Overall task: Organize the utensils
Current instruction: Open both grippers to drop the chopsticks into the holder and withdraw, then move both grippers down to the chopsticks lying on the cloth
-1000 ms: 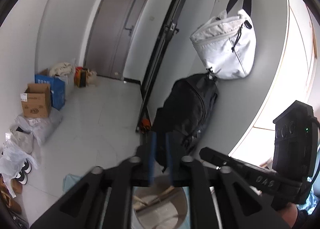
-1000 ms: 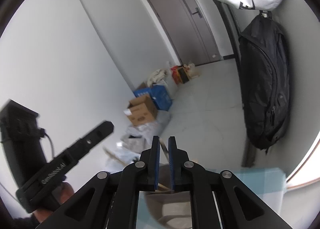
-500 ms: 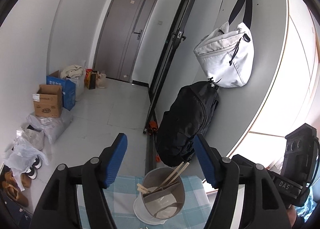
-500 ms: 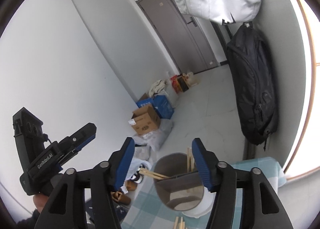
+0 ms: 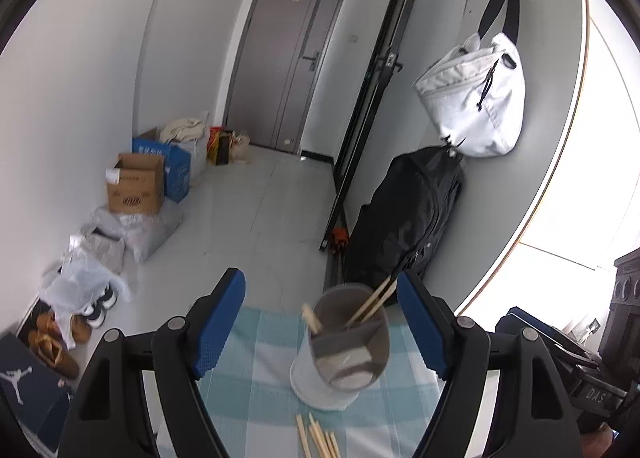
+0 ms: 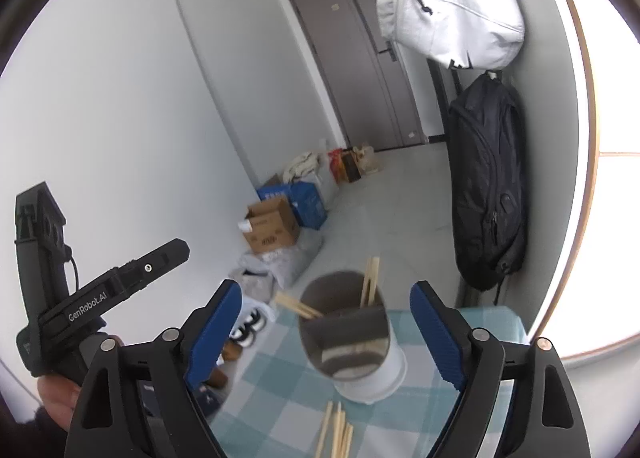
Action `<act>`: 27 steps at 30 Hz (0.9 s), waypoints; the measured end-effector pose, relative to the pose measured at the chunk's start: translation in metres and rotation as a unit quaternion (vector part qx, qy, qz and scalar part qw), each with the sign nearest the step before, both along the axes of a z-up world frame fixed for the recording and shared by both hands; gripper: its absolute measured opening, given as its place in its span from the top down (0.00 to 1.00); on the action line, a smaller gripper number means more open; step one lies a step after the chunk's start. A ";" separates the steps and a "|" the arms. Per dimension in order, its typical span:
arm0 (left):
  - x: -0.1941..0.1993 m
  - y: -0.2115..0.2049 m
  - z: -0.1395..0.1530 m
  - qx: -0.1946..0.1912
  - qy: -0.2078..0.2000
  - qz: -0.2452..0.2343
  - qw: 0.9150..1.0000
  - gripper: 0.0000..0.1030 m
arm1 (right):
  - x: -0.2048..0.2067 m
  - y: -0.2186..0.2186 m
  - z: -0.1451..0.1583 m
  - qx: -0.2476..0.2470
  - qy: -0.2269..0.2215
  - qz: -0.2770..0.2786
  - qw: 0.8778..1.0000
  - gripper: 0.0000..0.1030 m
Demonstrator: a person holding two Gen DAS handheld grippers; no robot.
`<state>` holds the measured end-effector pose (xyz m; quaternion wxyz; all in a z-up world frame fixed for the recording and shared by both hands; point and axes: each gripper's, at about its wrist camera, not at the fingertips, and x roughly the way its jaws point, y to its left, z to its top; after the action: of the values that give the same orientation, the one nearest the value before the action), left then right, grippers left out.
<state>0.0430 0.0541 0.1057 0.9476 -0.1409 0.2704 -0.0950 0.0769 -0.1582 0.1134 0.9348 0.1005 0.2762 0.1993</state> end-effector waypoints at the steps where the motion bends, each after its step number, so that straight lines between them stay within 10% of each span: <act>1: -0.002 0.000 -0.005 0.002 0.009 0.002 1.000 0.27 | -0.001 0.001 -0.003 -0.004 0.003 0.000 1.000 0.11; 22: -0.009 -0.010 -0.123 0.048 0.158 0.011 0.986 0.26 | -0.004 0.021 -0.135 -0.081 0.158 0.054 0.983 0.10; 27: -0.006 -0.009 -0.149 0.050 0.194 0.001 0.980 0.26 | 0.006 0.032 -0.169 -0.110 0.215 0.078 0.967 0.33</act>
<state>0.0371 0.0448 -0.0434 0.8831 -0.1097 0.4532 -0.0513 0.0833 -0.1267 -0.0559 0.8403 0.0157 0.4981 0.2134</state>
